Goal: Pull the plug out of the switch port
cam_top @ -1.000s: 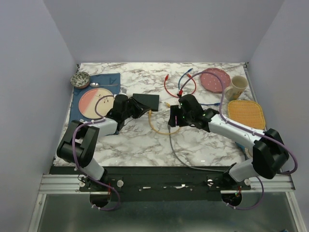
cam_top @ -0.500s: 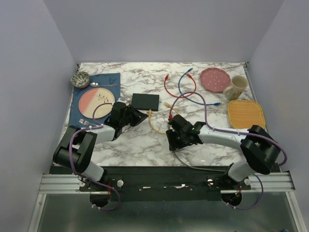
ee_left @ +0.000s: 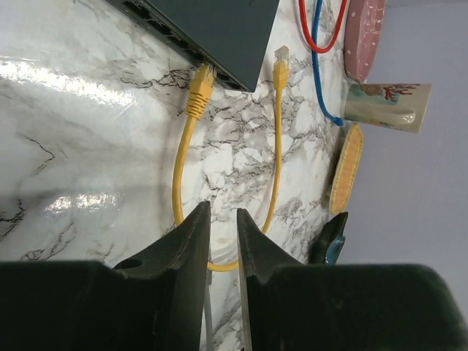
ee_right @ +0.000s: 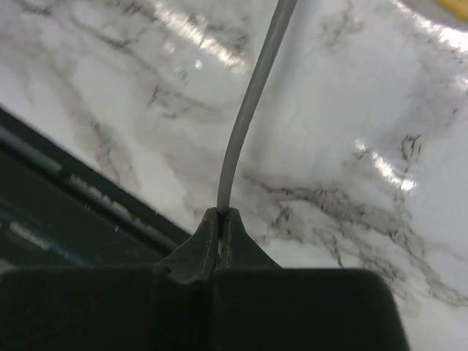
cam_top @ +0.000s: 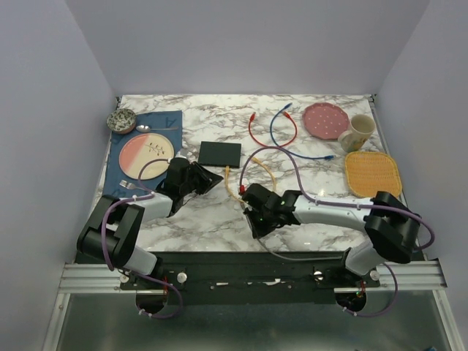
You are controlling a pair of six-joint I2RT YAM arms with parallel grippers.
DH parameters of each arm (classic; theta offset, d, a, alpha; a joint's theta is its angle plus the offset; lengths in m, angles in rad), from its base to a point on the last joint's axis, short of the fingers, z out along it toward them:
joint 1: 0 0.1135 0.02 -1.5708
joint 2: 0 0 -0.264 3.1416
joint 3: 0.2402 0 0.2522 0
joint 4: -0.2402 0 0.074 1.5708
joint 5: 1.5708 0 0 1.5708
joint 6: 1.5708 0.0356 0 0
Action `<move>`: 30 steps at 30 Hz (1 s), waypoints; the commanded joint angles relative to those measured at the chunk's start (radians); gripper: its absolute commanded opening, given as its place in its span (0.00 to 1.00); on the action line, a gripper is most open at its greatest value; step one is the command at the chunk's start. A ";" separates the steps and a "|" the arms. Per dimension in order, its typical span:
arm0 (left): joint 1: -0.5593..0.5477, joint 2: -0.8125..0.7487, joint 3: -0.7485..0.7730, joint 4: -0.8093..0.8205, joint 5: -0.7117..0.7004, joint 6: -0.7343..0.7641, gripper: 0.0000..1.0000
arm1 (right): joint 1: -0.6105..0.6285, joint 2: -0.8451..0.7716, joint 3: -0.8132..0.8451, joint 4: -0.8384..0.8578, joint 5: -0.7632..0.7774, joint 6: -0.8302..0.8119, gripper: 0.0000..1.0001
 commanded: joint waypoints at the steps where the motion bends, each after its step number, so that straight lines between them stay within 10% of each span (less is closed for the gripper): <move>1: -0.003 -0.020 -0.003 -0.010 -0.026 0.007 0.29 | 0.024 -0.137 0.122 -0.155 -0.170 -0.093 0.01; 10: 0.002 -0.040 0.037 -0.046 -0.037 0.018 0.29 | 0.024 -0.312 0.392 -0.278 -0.145 -0.185 0.01; 15: 0.003 -0.074 0.035 -0.067 -0.065 0.018 0.29 | -0.001 -0.273 0.492 -0.265 0.433 -0.104 0.01; 22: 0.005 -0.110 0.023 -0.139 -0.111 0.011 0.29 | -0.223 0.032 0.824 -0.203 0.730 -0.240 0.01; 30: 0.009 -0.106 0.011 -0.141 -0.098 0.016 0.30 | -0.513 0.462 1.199 -0.301 0.589 -0.242 0.01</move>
